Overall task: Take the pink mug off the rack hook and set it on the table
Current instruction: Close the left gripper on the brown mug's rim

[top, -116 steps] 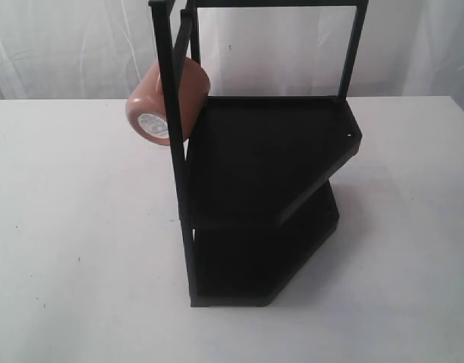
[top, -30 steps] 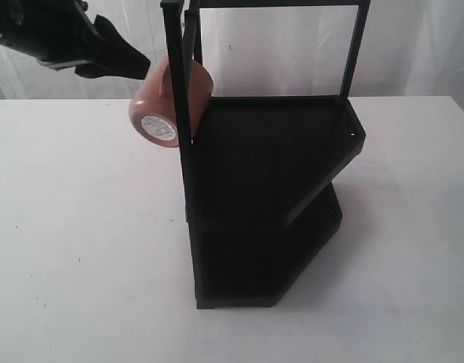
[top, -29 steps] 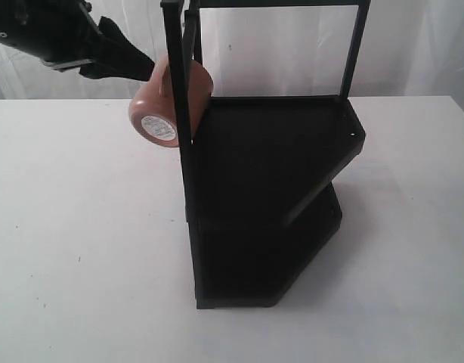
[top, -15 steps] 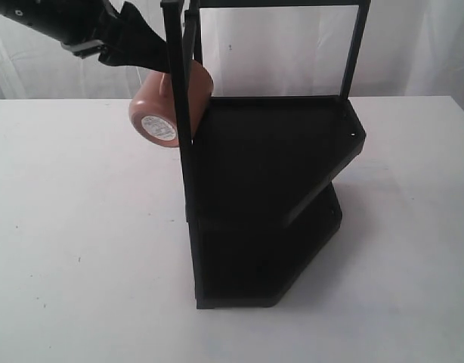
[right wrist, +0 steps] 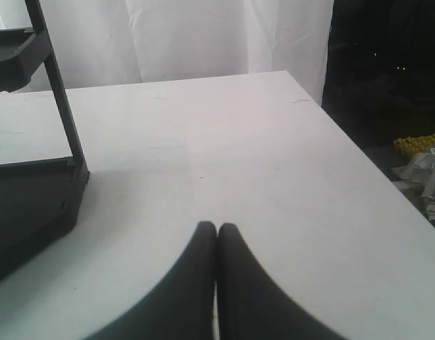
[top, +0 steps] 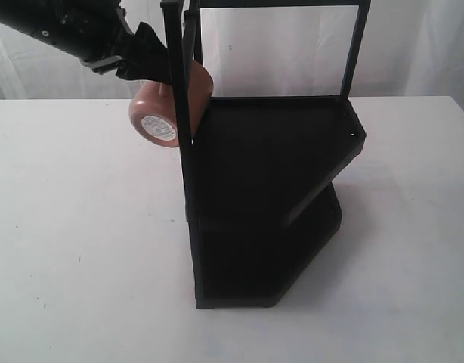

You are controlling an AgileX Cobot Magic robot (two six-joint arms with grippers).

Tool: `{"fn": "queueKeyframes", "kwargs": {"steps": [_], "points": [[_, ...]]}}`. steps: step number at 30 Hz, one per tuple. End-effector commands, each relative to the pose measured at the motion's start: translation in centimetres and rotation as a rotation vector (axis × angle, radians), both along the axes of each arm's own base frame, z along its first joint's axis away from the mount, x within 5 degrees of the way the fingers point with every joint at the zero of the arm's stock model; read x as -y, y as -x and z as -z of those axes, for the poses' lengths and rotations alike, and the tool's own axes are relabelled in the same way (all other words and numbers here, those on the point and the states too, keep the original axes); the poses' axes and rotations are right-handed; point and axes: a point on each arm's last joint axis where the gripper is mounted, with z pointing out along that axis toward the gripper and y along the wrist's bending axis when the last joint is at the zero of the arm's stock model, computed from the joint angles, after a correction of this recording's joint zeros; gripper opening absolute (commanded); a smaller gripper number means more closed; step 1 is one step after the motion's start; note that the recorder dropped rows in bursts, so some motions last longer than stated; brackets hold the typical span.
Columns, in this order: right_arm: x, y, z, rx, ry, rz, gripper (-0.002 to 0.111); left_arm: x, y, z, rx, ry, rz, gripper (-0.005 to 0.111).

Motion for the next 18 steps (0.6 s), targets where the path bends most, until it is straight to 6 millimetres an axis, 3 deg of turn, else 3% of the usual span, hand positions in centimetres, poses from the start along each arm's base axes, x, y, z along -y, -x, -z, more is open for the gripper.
{"fn": "queueKeyframes", "kwargs": {"steps": [1,18], "points": [[-0.03,0.00,-0.06,0.011,0.000,-0.005,0.000,0.04,0.06,-0.42,0.004,0.033,0.005,0.063],[-0.03,0.00,-0.06,0.011,0.000,-0.005,0.000,-0.34,-0.10,-0.07,0.020,-0.033,-0.007,0.007]]}}
